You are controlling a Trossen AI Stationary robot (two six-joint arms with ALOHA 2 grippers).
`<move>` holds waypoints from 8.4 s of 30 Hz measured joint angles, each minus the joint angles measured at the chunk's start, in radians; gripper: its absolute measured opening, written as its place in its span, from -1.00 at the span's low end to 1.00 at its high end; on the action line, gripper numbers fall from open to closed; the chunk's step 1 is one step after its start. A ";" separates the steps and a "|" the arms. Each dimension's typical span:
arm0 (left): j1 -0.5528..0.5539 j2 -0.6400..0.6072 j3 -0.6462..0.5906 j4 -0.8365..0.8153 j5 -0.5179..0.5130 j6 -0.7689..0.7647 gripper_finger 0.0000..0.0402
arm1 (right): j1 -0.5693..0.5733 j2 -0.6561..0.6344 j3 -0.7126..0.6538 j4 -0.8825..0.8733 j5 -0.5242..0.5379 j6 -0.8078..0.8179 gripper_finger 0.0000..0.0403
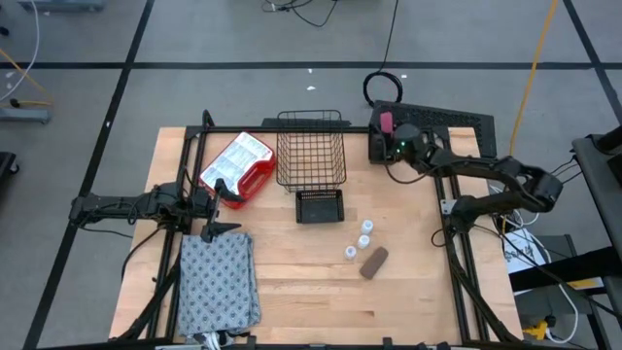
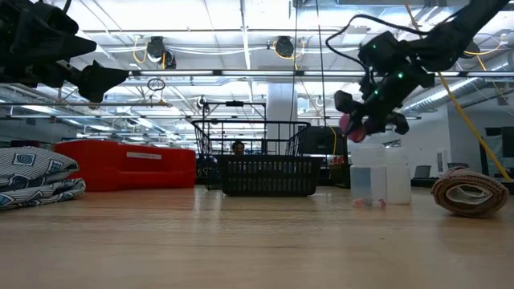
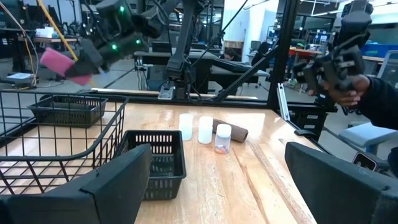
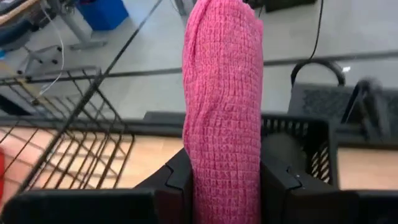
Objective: Pick & place medical supplies in basket/bin
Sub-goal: Put the rolled pink bandage into the top black bin, then put the rolled brown bandage into the top black bin
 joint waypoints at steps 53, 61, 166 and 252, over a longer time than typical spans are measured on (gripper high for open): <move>0.000 0.000 0.000 0.000 0.000 0.000 0.86 | 0.012 0.205 -0.008 0.128 0.023 -0.074 -0.39; 0.000 0.000 0.000 0.000 0.000 0.000 0.86 | 0.012 0.205 -0.008 0.127 0.022 -0.070 -0.06; 0.000 0.000 0.000 0.000 0.000 0.000 0.86 | 1.309 0.036 0.104 0.358 -0.350 -0.622 0.11; 0.000 0.000 0.000 0.000 0.000 0.000 0.86 | 1.319 0.179 -0.054 -0.211 -0.515 0.039 -0.26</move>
